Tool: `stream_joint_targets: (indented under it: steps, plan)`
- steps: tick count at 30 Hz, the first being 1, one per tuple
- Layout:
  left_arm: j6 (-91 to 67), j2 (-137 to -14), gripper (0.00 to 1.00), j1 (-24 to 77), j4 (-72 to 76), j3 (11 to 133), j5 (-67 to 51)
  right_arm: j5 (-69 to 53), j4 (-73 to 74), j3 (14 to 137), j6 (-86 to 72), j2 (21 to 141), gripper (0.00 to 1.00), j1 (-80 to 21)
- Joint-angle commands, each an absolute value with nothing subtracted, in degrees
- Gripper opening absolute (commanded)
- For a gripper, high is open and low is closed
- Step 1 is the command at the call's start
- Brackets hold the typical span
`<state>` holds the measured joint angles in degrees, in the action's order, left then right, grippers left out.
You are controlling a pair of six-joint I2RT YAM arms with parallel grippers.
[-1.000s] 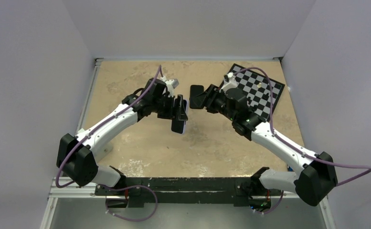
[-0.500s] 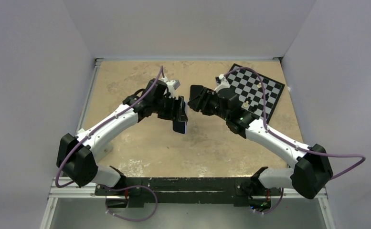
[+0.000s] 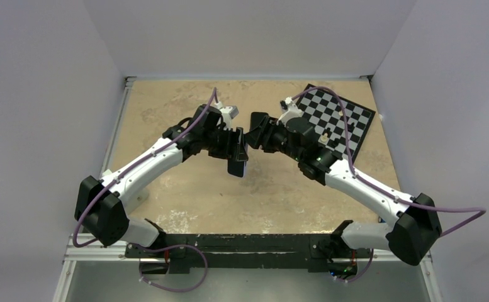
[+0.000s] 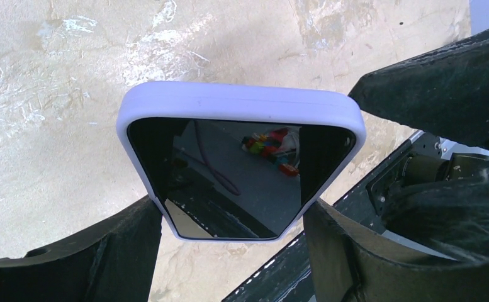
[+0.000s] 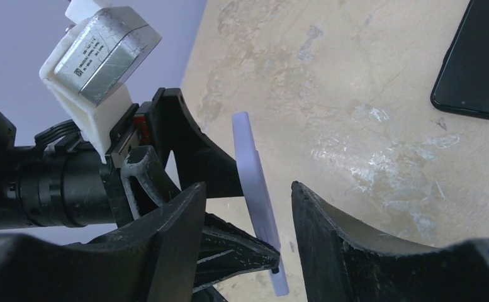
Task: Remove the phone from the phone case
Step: Pick up the phone at the center of the board.
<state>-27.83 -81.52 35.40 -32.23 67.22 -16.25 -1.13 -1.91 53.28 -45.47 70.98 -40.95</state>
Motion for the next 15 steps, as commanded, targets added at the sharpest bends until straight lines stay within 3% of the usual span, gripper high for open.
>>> stream_joint_targets:
  steps: [1, 9, 13, 15]
  plan:
    - [-26.83, -79.65, 0.00, 35.97, -28.51, 68.38, -16.49, -2.71, -5.24, 55.43, -45.08, 72.48, 0.56, -41.34]
    - [-26.04, -78.59, 0.00, 36.77, -27.96, 68.12, -15.66, -4.46, -7.02, 55.83, -46.06, 77.18, 0.52, -41.75]
    - [-25.93, -78.33, 0.00, 37.02, -28.08, 68.20, -15.47, -6.78, -8.62, 55.76, -46.34, 78.87, 0.36, -41.87]
    - [-25.80, -78.10, 0.00, 37.01, -28.05, 68.27, -15.86, -8.63, -10.81, 54.71, -47.14, 79.01, 0.21, -41.86]
